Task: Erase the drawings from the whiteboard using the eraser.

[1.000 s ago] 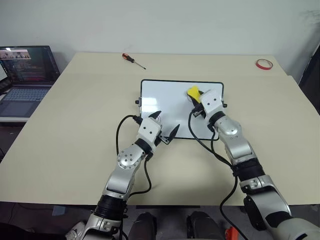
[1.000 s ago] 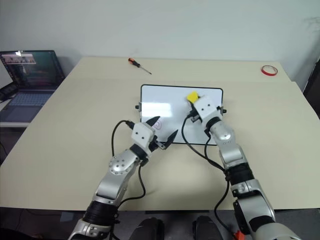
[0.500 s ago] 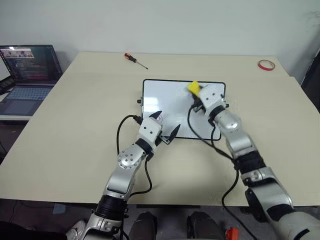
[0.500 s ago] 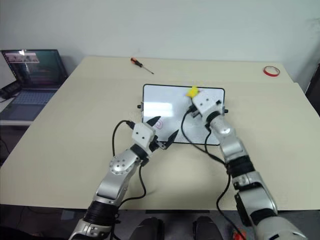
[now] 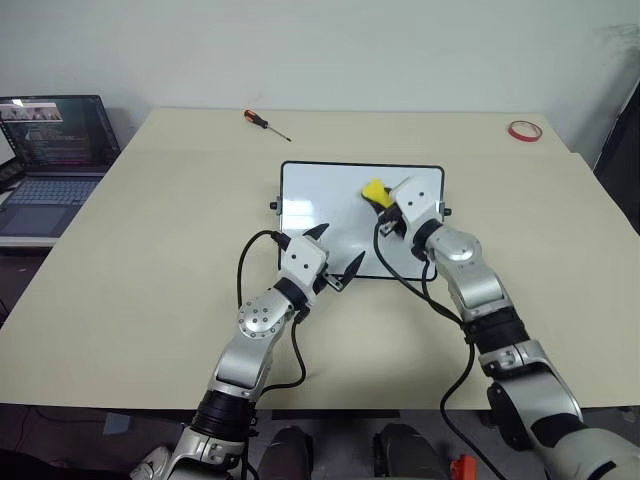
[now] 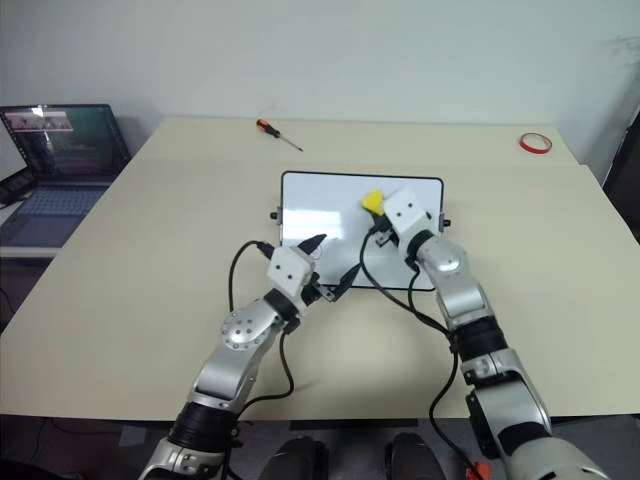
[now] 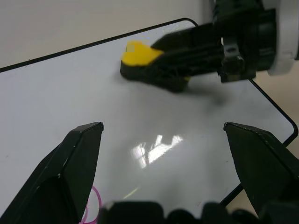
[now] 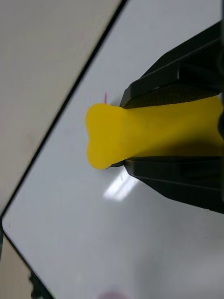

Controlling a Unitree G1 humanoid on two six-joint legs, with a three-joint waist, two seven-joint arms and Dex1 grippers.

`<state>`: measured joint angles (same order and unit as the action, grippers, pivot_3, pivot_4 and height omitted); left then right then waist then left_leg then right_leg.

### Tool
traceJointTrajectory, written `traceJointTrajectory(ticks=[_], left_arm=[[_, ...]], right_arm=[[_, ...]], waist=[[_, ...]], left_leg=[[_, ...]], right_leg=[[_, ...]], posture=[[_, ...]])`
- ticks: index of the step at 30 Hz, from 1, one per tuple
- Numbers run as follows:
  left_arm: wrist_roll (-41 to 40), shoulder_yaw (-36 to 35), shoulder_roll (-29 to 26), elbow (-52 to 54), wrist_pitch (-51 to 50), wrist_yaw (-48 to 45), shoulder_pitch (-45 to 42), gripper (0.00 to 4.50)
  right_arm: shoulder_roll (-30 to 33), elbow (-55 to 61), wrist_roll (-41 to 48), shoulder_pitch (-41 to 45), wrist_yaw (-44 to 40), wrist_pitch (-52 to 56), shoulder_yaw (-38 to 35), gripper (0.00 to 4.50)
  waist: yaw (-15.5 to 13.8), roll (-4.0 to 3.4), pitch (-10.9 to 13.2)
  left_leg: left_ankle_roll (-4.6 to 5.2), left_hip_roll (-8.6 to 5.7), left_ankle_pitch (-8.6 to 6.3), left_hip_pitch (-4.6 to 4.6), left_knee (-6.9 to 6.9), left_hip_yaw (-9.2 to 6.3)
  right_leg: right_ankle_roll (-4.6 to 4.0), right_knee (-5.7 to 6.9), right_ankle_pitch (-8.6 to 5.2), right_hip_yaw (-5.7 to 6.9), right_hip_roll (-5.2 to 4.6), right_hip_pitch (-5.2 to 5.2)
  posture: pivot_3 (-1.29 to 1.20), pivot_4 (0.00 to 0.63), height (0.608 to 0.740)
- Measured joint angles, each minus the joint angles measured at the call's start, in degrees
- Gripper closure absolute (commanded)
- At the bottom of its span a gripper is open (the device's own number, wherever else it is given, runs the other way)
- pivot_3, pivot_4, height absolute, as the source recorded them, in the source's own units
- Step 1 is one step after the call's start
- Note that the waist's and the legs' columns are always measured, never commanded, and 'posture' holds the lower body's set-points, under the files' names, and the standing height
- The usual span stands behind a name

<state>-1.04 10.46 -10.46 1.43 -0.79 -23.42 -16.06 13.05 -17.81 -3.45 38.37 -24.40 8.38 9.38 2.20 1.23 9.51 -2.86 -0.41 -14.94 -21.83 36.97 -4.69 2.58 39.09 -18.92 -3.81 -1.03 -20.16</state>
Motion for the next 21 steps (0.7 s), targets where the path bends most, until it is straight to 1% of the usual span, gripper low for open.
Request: traceJointTrajectory(ticks=[3,6,10,14,21], left_arm=[[0.0,0.0,0.0,0.0,0.0,0.1,0.0,0.0],[0.0,0.1,0.1,0.0,0.0,0.1,0.0,0.0],[0.0,0.3,0.6,0.0,0.0,0.1,-0.5,0.0],[0.0,0.3,0.6,0.0,0.0,0.1,-0.6,0.0],[0.0,0.4,0.7,0.0,0.0,0.0,-0.6,0.0]], right_arm=[[0.2,2.3,0.1,-1.0,-1.4,2.8,0.5,3.41],[0.3,2.0,0.0,-0.6,-1.1,3.3,0.5,3.41],[0.6,-3.2,-1.6,4.4,3.6,1.5,0.0,3.41],[1.5,-6.2,-2.6,6.5,8.1,-0.5,-1.5,3.41],[1.4,-6.6,-2.9,6.4,9.2,-1.4,-1.2,3.41]], waist=[[0.0,0.0,0.0],[0.0,0.0,0.0],[0.0,0.0,0.0],[-0.5,0.0,0.0],[-0.4,0.0,0.0]], left_leg=[[0.0,0.0,0.0,0.02,0.0,-0.01],[0.0,-0.01,0.0,0.01,-0.01,-0.02],[0.03,-0.02,0.03,0.03,0.01,-0.04],[0.04,-0.05,0.04,0.0,0.01,-0.07],[0.05,-0.04,0.04,-0.01,0.0,-0.06]], right_leg=[[0.0,0.01,0.0,0.01,0.0,0.0],[0.0,0.01,0.0,0.02,0.0,0.0],[0.0,0.01,0.09,0.04,0.0,0.02],[0.01,-0.01,0.1,0.06,-0.01,0.04],[0.01,-0.02,0.11,0.04,-0.01,0.02]], posture=[[0.0,0.15,0.74],[0.0,0.15,0.74],[0.0,0.15,0.74],[0.0,0.15,0.74],[0.0,0.15,0.74]])
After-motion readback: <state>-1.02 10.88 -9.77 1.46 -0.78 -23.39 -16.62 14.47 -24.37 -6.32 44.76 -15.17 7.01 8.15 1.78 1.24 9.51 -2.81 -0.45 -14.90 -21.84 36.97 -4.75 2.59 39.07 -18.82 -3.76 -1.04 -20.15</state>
